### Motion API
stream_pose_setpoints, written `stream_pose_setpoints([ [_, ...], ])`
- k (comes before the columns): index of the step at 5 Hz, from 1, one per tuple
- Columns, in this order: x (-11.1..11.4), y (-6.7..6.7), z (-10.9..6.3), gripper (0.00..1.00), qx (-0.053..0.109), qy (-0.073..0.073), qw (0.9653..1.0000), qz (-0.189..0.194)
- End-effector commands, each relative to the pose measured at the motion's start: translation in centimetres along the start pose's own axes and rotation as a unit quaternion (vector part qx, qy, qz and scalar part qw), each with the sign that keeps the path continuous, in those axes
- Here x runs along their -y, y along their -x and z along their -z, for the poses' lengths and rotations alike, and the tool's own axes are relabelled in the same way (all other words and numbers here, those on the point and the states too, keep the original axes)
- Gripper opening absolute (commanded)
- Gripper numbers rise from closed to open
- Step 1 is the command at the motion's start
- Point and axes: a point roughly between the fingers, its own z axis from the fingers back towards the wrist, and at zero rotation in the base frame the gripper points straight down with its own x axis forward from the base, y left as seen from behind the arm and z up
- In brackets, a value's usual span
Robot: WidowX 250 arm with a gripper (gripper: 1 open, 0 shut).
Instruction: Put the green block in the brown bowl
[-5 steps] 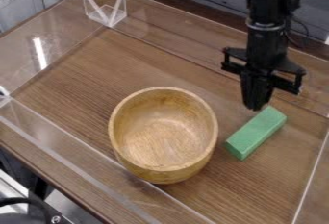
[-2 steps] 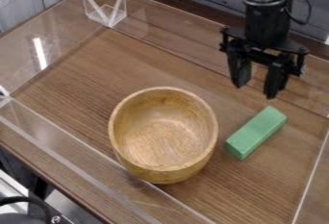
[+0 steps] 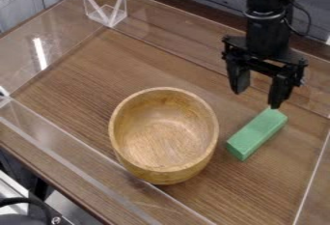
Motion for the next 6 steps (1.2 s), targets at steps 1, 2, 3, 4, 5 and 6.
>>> stream_pose_setpoints([
  [1,0.5,-0.8,-0.2,1.0,0.023,0.001,0.9996,0.017],
  [2,0.7,-1.0,1.1,1.0,0.023,0.001,0.9995,0.024],
  [3,0.7,-1.1,2.2,1.0,0.022,0.0,0.9994,0.028],
  [4,0.6,-1.1,3.1,1.0,0.022,0.0,0.9993,0.029],
  [5,0.6,-1.1,3.5,0.0,0.023,0.001,0.9994,0.026],
  [6,0.2,-0.8,2.2,0.0,0.019,0.0,0.9997,0.018],
])
